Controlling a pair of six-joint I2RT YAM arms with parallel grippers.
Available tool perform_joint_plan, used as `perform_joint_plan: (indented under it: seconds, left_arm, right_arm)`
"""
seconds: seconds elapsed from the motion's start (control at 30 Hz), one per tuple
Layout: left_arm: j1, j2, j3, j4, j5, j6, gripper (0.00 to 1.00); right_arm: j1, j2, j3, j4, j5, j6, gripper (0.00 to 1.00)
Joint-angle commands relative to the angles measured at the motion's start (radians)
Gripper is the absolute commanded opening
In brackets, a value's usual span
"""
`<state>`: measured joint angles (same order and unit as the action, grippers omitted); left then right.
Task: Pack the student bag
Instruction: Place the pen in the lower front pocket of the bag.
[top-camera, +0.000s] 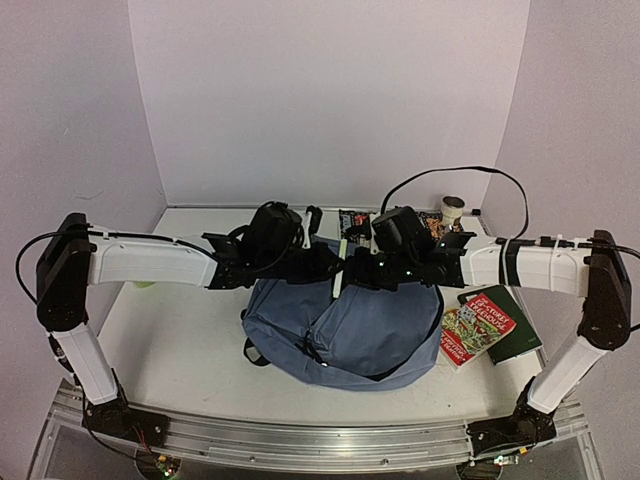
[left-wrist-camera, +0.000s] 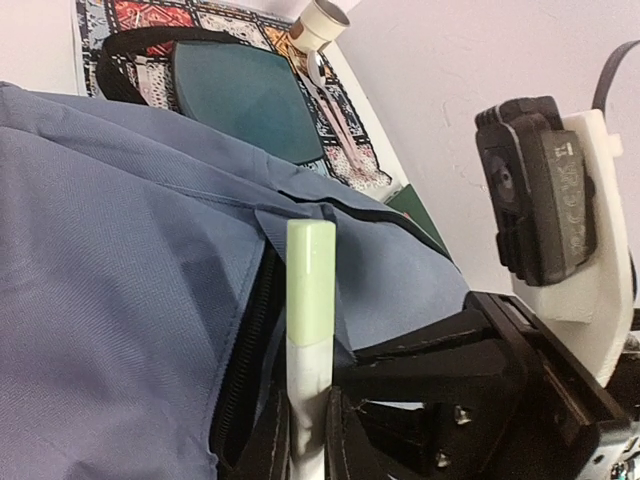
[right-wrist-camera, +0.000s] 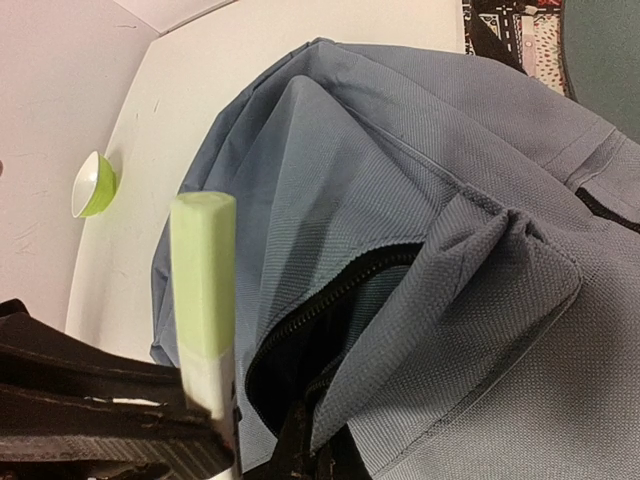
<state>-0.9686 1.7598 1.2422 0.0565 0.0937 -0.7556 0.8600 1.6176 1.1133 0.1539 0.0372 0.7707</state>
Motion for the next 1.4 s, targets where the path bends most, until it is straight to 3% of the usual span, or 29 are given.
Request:
perform_joint_plan:
  seconds: [0.0, 0.23, 0.5, 0.87, 1.37]
  left_arm:
    - [-0.031, 0.018, -0.043, 0.049, -0.103, 0.049, 0.00]
    - [-0.052, 0.072, -0.057, 0.011, -0.132, 0.125, 0.00]
    - [-0.059, 0.107, 0.011, -0.205, -0.317, 0.240, 0.00]
    - [-0.058, 0.102, 0.102, -0.430, -0.547, 0.241, 0.00]
    - [-0.058, -0.036, 0.092, -0.242, -0.031, 0.249, 0.01]
  right_arm:
    - [0.012, -0.056, 0.044, 0.078, -0.003, -0.002, 0.00]
    - [0.012, -0.054, 0.064, 0.078, -0.005, -0.008, 0.00]
    - [0.012, -0.066, 0.075, 0.076, 0.000, -0.018, 0.00]
    - [0.012, -0.065, 0.083, 0.073, -0.007, -0.019, 0.00]
    - [0.013, -0.057, 0.118, 0.085, -0.060, -0.033, 0.00]
